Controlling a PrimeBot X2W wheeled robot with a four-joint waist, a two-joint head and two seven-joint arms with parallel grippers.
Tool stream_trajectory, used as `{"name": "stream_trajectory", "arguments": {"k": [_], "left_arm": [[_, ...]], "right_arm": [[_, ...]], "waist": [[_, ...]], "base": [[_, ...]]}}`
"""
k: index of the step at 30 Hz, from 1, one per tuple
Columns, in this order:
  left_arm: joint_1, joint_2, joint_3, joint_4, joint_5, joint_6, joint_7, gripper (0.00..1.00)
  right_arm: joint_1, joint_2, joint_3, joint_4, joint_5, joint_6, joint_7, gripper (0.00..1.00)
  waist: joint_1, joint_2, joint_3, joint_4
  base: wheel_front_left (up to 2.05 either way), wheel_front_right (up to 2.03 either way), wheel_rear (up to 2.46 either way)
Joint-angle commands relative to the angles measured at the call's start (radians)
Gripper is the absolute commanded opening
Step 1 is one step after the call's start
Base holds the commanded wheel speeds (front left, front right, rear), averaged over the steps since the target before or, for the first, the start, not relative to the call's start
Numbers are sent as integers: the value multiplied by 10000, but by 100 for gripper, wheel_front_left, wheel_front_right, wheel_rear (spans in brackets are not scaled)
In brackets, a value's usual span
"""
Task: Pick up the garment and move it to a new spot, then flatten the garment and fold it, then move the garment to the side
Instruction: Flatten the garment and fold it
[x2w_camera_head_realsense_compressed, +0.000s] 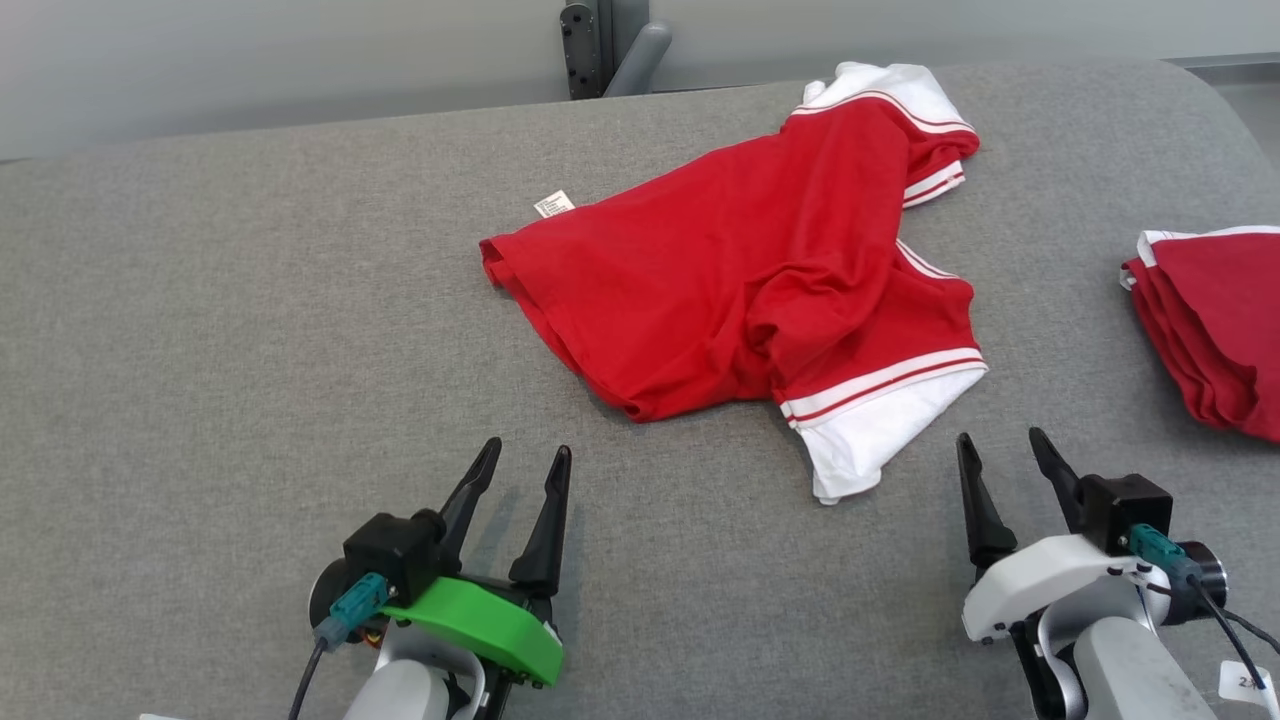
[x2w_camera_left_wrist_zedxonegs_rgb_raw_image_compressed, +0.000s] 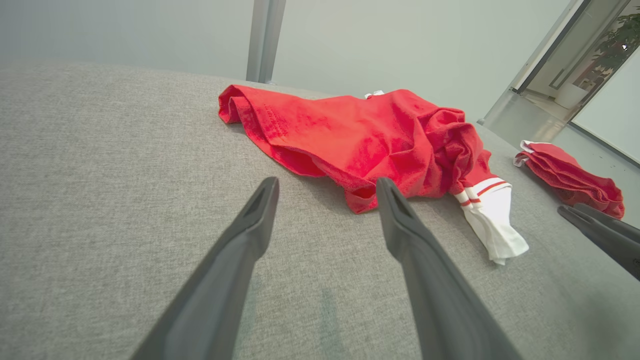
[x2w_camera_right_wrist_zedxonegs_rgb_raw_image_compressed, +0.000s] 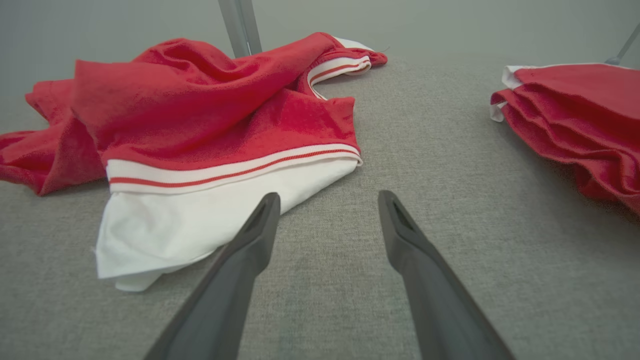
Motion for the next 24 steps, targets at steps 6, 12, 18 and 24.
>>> {"name": "stream_trajectory", "arguments": {"k": [6, 12, 18, 24], "left_arm": [[-217, 51, 46, -157, 258, -45, 0, 100], [5, 50, 225, -464, 371, -51, 0, 100], [25, 50, 144, -606, 319, -54, 0, 100], [17, 50, 148, -540, 124, -55, 0, 100]], "right_arm": [[-352, 6, 845, 218, 201, -15, -27, 100], [210, -177, 1327, -726, 509, -13, -28, 100], [380, -316, 2150, -1015, 499, -13, -28, 100], [329, -371, 1973, -260, -6, -13, -28, 80]], "waist": [[0, 0, 465, 837], [0, 0, 591, 1169], [0, 0, 668, 1225], [0, 0, 680, 1258]], "base": [[0, 0, 0], [0, 0, 0], [0, 0, 0], [0, 0, 0]]}}
